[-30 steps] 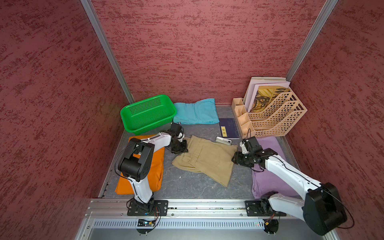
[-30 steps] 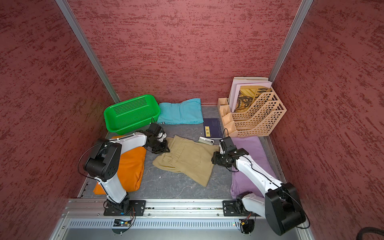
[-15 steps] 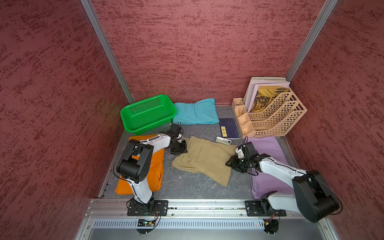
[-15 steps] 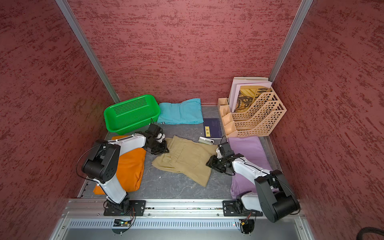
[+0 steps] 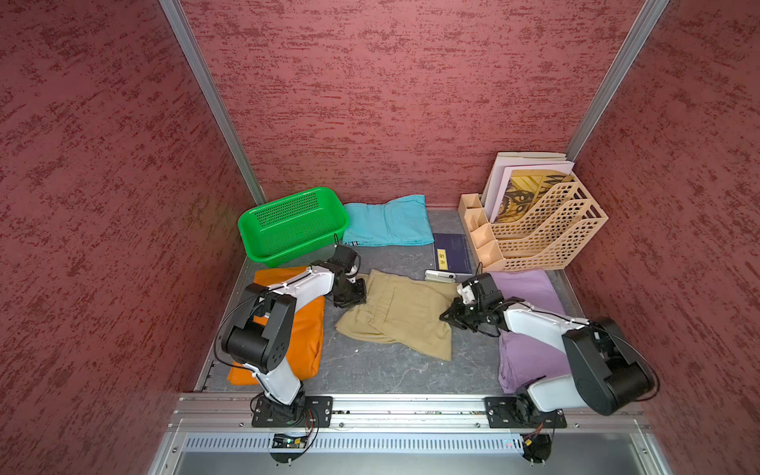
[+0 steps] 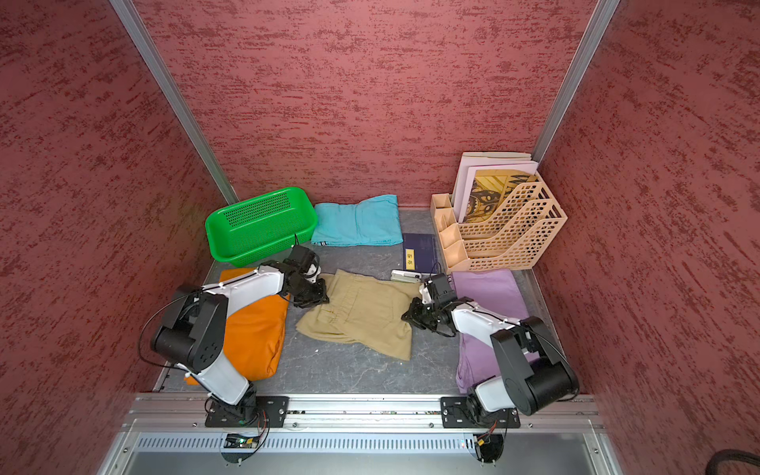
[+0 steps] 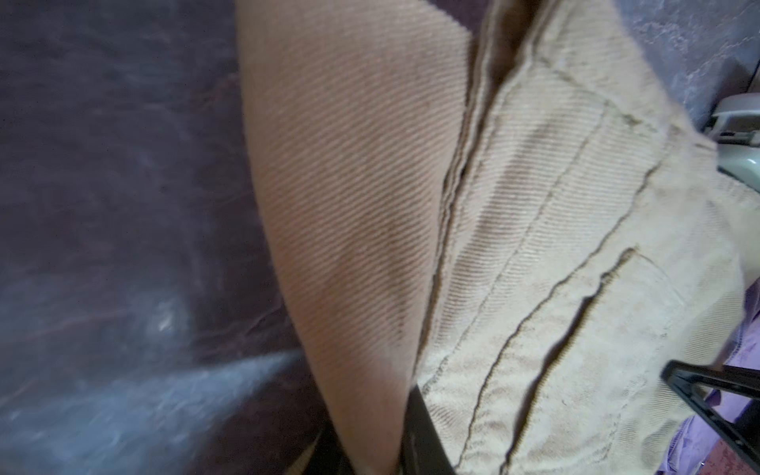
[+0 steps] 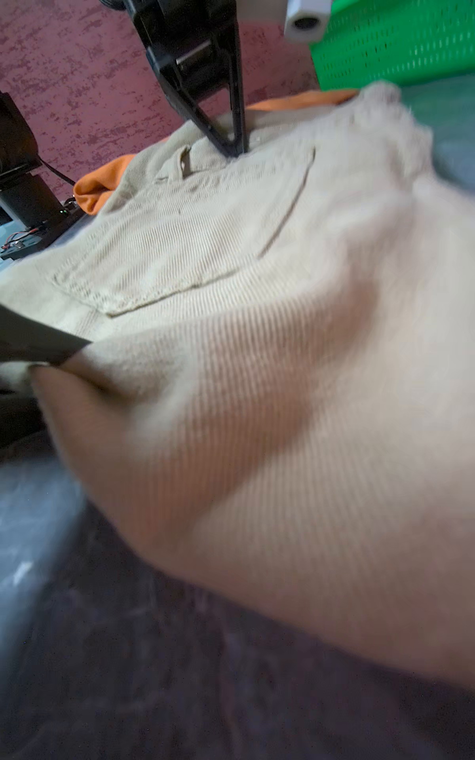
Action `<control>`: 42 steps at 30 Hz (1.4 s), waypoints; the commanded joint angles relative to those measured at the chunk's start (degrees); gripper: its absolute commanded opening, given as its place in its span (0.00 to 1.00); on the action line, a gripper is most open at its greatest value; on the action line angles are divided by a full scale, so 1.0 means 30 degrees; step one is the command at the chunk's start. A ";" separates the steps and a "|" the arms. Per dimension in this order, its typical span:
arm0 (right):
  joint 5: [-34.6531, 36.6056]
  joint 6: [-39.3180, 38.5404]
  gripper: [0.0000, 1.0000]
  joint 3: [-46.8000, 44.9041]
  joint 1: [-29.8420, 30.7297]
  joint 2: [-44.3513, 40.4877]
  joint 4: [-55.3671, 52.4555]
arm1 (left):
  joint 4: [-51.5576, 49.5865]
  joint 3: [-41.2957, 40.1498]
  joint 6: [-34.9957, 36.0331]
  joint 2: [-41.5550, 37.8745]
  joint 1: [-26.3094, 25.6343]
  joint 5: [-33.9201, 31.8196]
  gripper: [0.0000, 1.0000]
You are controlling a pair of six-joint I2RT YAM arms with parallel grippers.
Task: Put the folded long pants in the basket
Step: Pick up the long pant at the center of the board, then move the basket to the center of the board.
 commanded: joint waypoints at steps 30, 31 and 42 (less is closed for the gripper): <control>-0.0444 0.2142 0.00 3.8223 0.2122 2.3244 0.3038 | -0.2251 1.1541 -0.0846 0.0922 1.1627 -0.2298 0.00; -0.0276 0.2376 0.00 3.8459 0.2191 2.3677 0.4048 | -0.1752 1.1327 -0.1003 0.0995 1.1815 -0.2063 0.00; 0.1722 0.3609 0.00 3.8292 0.2581 2.4767 0.9331 | 0.0187 1.4831 -0.1595 0.5229 1.2538 -0.0805 0.00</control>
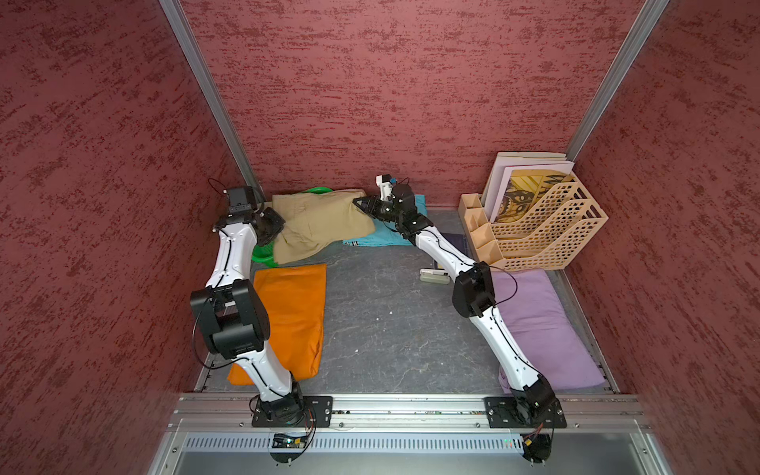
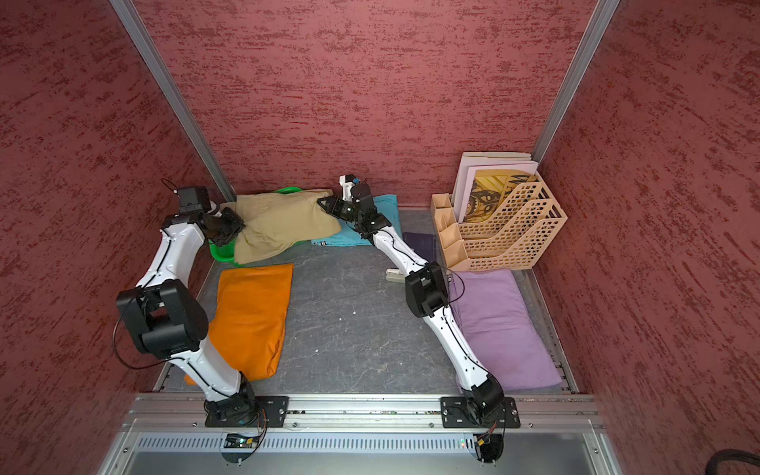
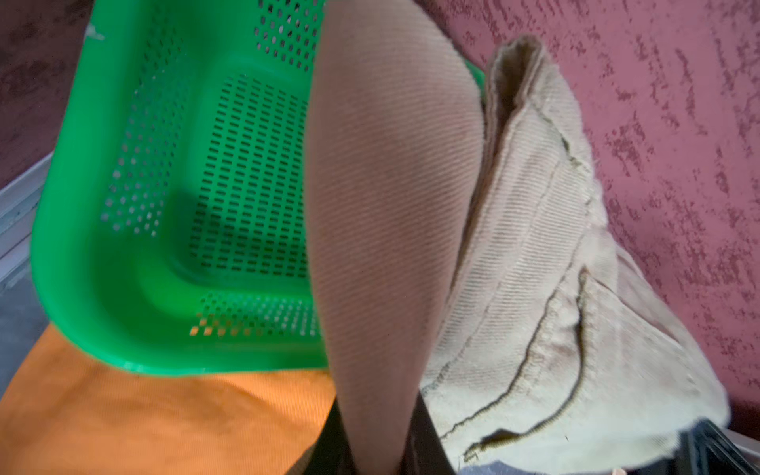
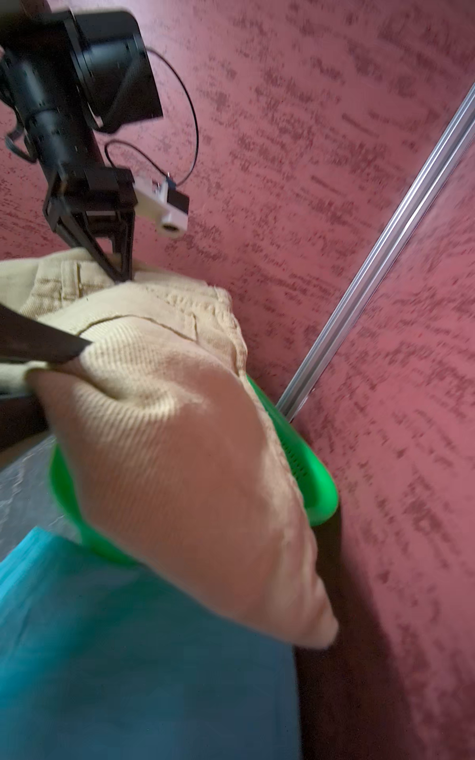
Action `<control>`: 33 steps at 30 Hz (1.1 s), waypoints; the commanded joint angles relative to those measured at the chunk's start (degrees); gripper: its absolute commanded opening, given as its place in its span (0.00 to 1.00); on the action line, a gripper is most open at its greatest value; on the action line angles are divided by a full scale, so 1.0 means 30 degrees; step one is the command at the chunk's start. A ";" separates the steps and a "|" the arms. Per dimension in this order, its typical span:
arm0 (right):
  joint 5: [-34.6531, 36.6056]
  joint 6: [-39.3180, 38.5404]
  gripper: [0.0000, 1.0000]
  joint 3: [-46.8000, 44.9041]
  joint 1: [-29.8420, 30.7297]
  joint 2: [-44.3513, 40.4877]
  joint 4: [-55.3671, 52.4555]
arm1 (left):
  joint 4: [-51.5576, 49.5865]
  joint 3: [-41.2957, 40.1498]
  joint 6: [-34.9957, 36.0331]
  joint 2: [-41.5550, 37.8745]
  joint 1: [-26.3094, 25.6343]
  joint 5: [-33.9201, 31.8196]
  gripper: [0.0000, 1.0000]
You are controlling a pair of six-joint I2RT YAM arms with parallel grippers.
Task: Put the folded long pants in the basket
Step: Move the basket to the center of the board.
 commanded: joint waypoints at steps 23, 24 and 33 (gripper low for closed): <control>0.0319 -0.1923 0.00 -1.5696 -0.0871 -1.0004 0.1612 | -0.6638 1.3169 0.2731 1.2778 -0.6738 0.3441 0.00; 0.0353 -0.2068 0.00 -1.6475 -0.0916 -1.0628 0.1605 | -0.6462 1.2468 0.2827 1.2447 -0.7006 0.3832 0.00; 0.1039 -0.2389 0.00 -2.2613 -0.2329 -1.5615 0.0147 | -0.6289 0.9151 0.4389 1.0674 -1.0511 0.5951 0.00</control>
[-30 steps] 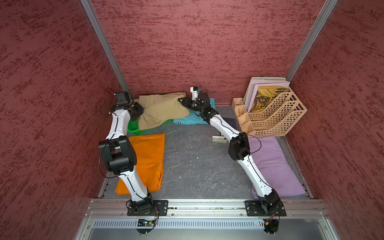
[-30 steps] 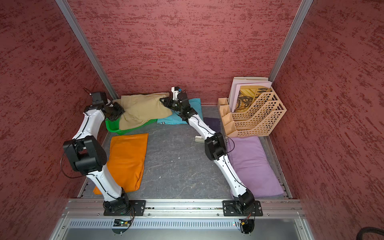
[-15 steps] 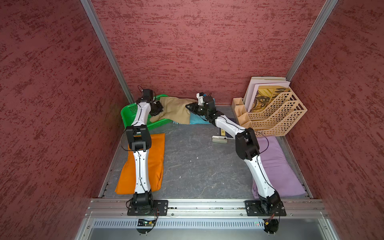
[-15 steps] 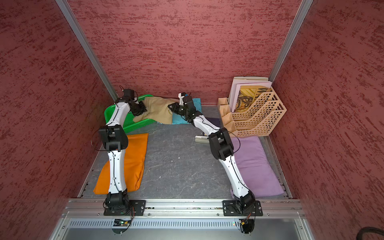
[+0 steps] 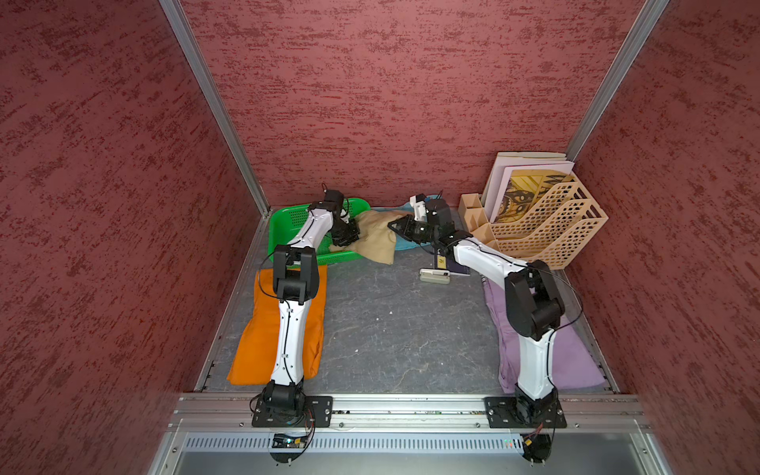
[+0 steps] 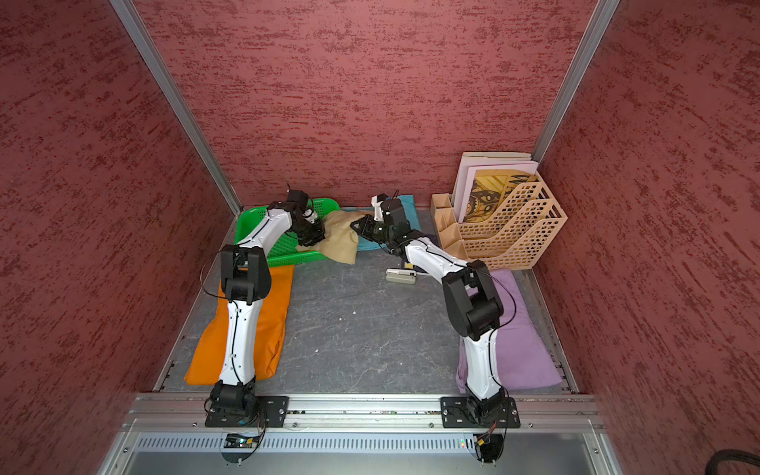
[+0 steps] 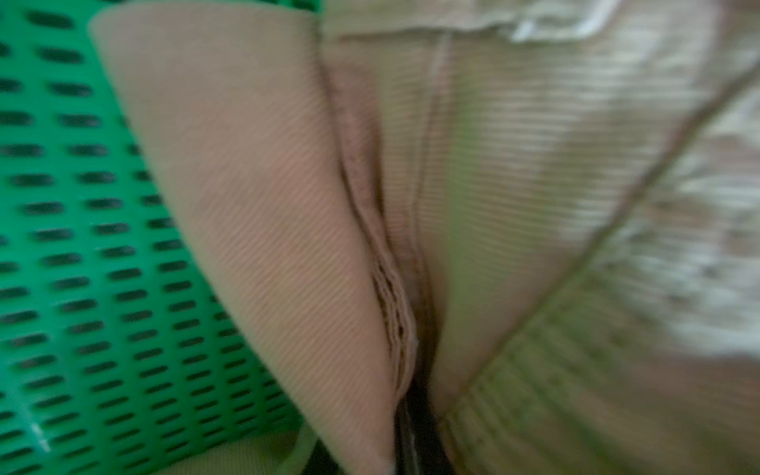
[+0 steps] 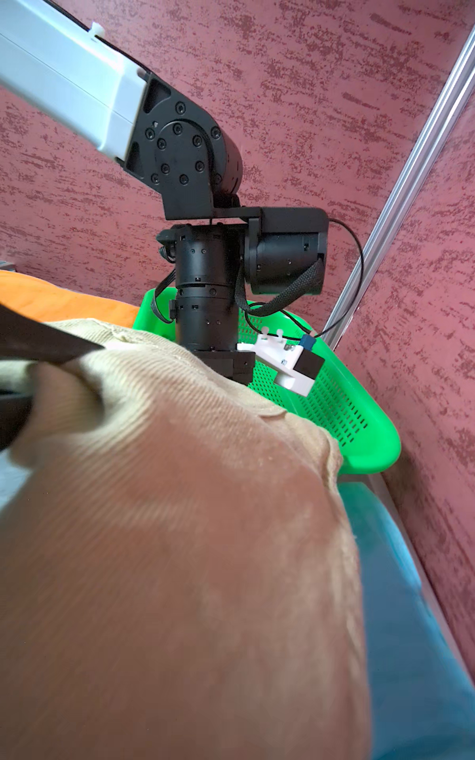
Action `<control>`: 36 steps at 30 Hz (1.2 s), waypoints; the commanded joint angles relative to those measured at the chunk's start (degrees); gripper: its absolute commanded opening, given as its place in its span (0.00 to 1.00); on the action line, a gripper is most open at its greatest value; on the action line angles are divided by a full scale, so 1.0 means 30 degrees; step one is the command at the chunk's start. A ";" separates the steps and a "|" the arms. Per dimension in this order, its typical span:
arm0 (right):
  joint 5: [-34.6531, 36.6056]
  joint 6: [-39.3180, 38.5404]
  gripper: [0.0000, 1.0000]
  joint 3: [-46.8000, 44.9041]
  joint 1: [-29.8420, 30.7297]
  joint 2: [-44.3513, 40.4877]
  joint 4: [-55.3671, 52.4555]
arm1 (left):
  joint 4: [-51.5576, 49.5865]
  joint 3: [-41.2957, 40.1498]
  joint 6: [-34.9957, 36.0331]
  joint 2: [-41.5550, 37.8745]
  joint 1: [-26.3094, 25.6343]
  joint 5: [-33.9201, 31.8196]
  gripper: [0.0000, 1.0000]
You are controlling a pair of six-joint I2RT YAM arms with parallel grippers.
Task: Put the folded long pants in the basket
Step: Move the basket to the center of the board, then place the long pant in the basket.
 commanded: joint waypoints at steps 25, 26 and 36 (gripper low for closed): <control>-0.2629 -0.2737 0.00 0.3398 -0.1617 -0.0587 -0.5371 | -0.2721 -0.2231 0.1447 -0.6676 0.0847 -0.0043 0.00; -0.2758 -0.2831 0.00 0.4285 -0.1353 0.0109 -0.5954 | -0.2975 -0.2356 0.1613 -0.6713 0.1310 -0.0446 0.00; 0.0681 -0.4705 0.00 1.3073 -0.0637 0.6631 -1.4500 | -0.2107 -0.3576 0.1690 -0.6438 0.5689 -0.0005 0.00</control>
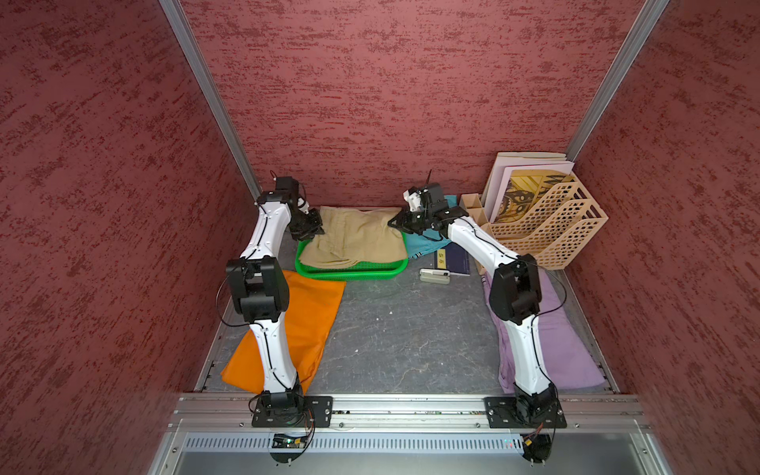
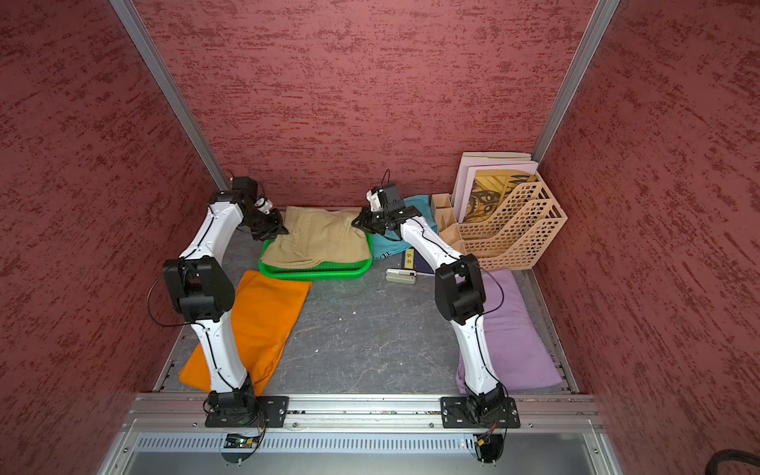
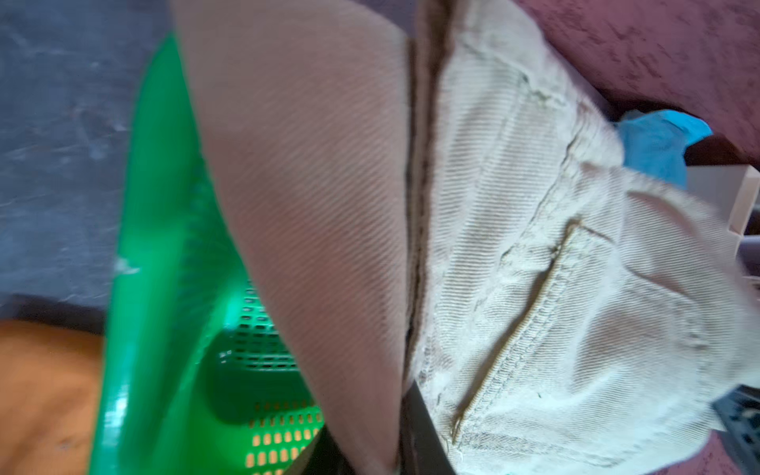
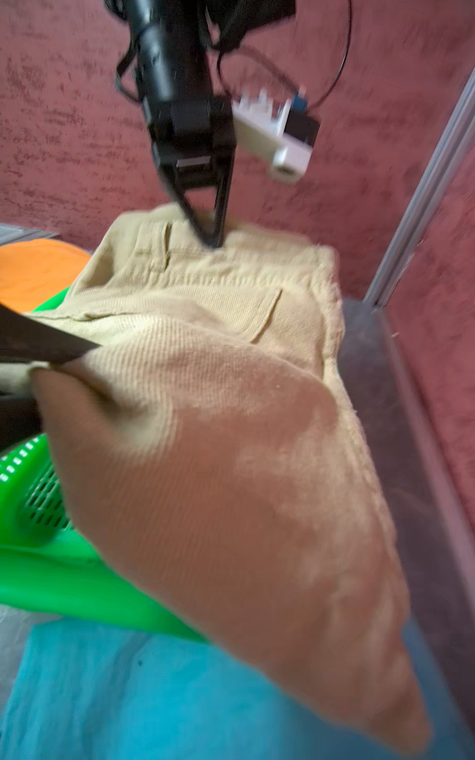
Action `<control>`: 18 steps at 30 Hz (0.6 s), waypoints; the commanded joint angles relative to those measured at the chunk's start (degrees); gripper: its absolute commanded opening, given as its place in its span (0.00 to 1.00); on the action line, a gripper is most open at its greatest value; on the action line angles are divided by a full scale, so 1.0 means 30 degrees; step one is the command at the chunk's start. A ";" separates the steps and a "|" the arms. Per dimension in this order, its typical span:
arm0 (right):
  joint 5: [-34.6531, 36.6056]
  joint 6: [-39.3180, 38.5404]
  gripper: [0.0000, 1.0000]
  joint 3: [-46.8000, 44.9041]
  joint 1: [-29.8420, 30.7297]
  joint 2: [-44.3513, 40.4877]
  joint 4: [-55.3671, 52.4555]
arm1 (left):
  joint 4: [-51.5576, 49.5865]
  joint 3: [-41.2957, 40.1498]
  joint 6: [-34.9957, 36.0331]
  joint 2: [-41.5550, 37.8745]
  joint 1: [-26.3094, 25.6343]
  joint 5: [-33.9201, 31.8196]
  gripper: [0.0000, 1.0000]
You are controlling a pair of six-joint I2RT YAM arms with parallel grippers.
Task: Put the folded long pants in the basket
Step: Place the long pant in the basket.
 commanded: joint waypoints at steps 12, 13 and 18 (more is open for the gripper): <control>0.1547 -0.0560 0.00 0.5520 -0.0321 0.3941 -0.5094 | 0.3396 -0.1701 -0.0035 0.0605 0.0104 0.1132 0.00; 0.1514 -0.0680 0.00 0.5882 -0.0275 0.4153 -0.5466 | 0.3503 -0.1937 -0.0123 0.0521 0.0031 0.0855 0.00; 0.2443 -0.0898 0.00 0.5998 0.0186 0.4228 -0.5907 | 0.3361 -0.2756 -0.0477 0.0267 -0.0617 -0.0795 0.00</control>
